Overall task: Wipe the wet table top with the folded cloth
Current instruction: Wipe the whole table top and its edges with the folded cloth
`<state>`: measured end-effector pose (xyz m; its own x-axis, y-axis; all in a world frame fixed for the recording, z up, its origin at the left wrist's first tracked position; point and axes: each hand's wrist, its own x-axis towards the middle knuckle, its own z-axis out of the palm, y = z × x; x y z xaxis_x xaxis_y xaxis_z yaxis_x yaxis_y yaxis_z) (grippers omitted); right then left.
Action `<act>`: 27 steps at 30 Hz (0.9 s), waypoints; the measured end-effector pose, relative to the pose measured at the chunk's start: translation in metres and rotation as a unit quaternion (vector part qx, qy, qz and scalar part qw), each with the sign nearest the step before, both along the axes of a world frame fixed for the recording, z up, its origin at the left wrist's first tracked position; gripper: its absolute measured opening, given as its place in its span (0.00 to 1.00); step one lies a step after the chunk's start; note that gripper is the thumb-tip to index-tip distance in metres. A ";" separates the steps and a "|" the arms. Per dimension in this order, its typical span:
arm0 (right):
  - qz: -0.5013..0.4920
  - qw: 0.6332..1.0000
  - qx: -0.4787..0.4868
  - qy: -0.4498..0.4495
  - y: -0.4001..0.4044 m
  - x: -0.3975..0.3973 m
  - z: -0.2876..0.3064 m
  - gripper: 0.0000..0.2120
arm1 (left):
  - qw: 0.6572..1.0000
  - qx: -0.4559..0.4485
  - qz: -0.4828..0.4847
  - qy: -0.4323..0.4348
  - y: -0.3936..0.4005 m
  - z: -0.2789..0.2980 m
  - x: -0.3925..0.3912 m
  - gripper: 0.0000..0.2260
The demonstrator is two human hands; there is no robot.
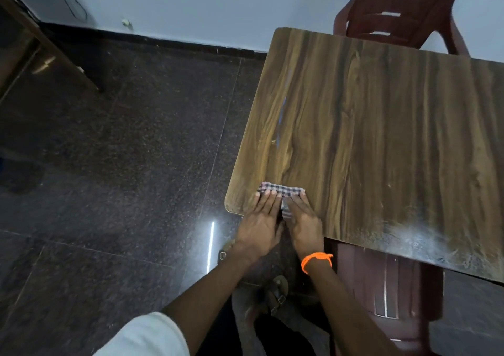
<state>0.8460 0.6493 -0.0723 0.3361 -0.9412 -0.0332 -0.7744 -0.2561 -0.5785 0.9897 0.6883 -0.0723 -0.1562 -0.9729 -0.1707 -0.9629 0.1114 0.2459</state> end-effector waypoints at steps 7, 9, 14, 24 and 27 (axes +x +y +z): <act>0.046 0.999 -0.002 -0.008 0.002 0.071 0.000 0.22 | 0.998 -0.024 0.047 0.036 0.014 -0.007 0.069 0.29; 0.050 0.999 0.002 -0.006 0.020 0.085 0.001 0.23 | 0.998 -0.034 0.044 0.039 0.033 -0.012 0.082 0.29; 0.036 0.999 -0.009 -0.008 0.055 0.079 0.002 0.21 | 0.999 -0.002 0.005 0.035 0.070 -0.018 0.084 0.32; -0.176 0.983 -0.018 -0.042 -0.013 0.078 0.006 0.20 | 0.994 -0.012 -0.092 0.051 -0.040 -0.002 0.077 0.29; -0.150 0.988 -0.015 -0.030 -0.046 0.101 0.002 0.20 | 0.996 -0.009 -0.075 0.054 -0.067 -0.006 0.096 0.28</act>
